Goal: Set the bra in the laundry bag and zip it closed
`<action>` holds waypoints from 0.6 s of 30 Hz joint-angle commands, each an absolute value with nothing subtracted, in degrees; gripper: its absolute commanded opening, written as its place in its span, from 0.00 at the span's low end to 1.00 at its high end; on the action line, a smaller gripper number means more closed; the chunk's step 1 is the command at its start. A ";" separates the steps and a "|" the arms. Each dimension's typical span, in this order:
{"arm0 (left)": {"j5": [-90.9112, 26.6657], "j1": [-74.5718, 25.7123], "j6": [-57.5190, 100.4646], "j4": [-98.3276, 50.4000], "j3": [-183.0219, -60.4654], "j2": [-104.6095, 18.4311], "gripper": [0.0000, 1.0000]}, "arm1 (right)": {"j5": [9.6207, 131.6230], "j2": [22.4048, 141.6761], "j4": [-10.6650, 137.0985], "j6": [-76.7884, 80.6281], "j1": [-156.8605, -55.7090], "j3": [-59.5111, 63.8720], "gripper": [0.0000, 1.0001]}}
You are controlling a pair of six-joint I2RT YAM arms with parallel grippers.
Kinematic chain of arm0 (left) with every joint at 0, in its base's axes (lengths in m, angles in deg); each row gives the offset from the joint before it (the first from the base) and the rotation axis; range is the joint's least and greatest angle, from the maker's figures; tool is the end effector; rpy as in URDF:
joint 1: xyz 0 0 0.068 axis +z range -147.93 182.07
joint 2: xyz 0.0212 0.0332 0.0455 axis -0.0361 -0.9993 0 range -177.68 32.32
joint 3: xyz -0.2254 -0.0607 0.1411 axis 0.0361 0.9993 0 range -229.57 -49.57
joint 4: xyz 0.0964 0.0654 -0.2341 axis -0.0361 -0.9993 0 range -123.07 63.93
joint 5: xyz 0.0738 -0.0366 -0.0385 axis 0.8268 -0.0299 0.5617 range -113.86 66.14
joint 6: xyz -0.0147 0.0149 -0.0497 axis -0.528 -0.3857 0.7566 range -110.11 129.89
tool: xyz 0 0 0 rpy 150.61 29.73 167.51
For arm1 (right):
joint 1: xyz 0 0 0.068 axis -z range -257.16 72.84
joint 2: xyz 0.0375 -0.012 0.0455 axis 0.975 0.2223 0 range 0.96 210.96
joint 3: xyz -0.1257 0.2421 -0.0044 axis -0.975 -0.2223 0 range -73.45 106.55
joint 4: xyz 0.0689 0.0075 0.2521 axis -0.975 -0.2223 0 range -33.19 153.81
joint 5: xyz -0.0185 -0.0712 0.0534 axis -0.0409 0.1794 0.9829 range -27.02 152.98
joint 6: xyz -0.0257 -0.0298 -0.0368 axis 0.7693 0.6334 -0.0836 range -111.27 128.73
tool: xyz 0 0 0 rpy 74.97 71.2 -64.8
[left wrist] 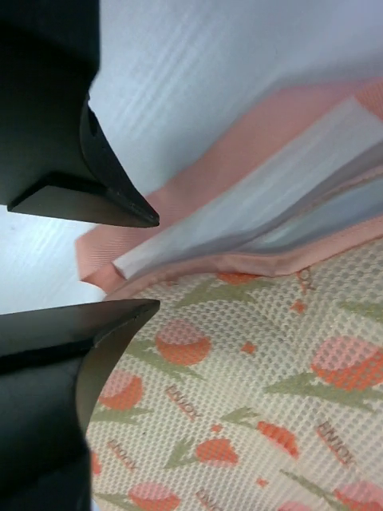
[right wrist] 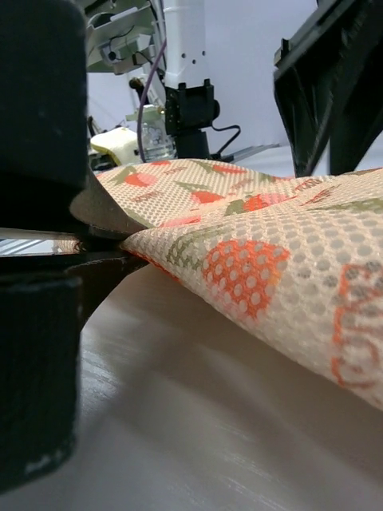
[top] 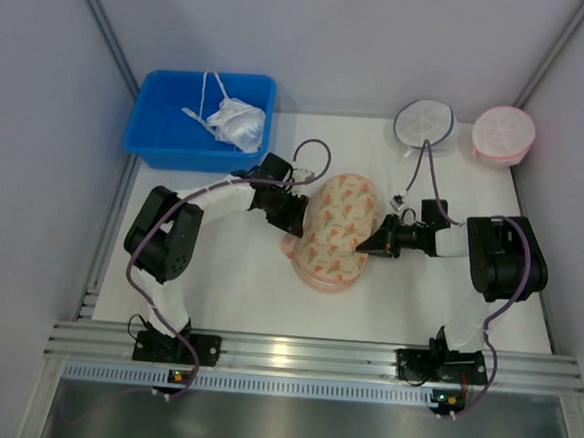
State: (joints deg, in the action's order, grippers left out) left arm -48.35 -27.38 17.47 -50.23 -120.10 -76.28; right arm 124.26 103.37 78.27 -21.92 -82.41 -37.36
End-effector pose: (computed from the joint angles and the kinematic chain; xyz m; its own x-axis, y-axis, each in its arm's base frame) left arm 0.3268 -0.2014 0.1657 -0.8450 0.3392 -0.4134 0.5085 0.7488 -0.4251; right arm 0.2824 0.0574 0.0995 -0.9712 0.1567 -0.1797 -0.1026 0.4058 0.9082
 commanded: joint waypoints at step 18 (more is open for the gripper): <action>-31.63 -58.71 -40.63 -67.28 -128.56 -59.42 0.98 | 120.64 102.47 70.41 -16.75 -85.51 -31.62 0.00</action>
